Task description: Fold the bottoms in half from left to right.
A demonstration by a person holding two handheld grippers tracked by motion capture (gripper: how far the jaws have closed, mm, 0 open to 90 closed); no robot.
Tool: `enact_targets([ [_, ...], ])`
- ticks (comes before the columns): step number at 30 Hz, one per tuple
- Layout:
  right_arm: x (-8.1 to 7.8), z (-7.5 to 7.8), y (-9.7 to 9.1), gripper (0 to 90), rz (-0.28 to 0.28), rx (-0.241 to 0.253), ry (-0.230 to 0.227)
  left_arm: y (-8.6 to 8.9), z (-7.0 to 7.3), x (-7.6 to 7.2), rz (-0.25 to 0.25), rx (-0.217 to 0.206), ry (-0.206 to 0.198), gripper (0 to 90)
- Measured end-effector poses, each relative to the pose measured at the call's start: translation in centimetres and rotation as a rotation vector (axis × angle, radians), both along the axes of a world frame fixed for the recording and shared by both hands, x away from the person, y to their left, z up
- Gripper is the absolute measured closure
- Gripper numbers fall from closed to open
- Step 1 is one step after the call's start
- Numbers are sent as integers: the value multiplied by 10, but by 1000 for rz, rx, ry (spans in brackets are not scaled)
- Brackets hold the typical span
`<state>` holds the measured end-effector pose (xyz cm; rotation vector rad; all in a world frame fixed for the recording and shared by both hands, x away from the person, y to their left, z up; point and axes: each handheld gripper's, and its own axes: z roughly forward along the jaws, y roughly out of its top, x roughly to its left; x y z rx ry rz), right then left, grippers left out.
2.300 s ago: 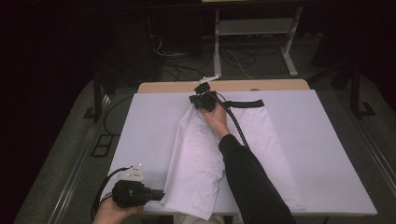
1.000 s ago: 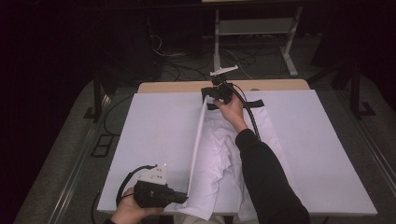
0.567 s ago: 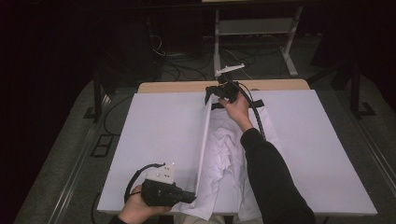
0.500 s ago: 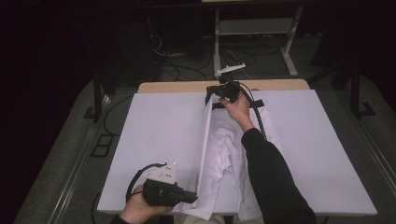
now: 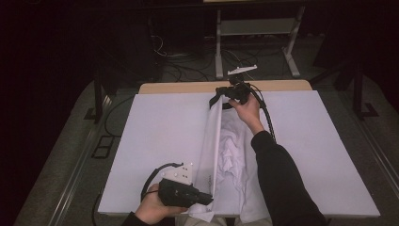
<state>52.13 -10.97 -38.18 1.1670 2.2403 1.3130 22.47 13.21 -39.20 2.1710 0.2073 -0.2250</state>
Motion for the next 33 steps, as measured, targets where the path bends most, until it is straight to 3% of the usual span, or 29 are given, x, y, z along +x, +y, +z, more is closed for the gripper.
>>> enact_targets([
  [15,-4,-5,-32,859,-19,0,14,-33,-3,2,-55,-2,5,875],
  [33,-6,-8,-52,859,-33,-7,20,-59,0,4,-102,-4,-15,875],
])
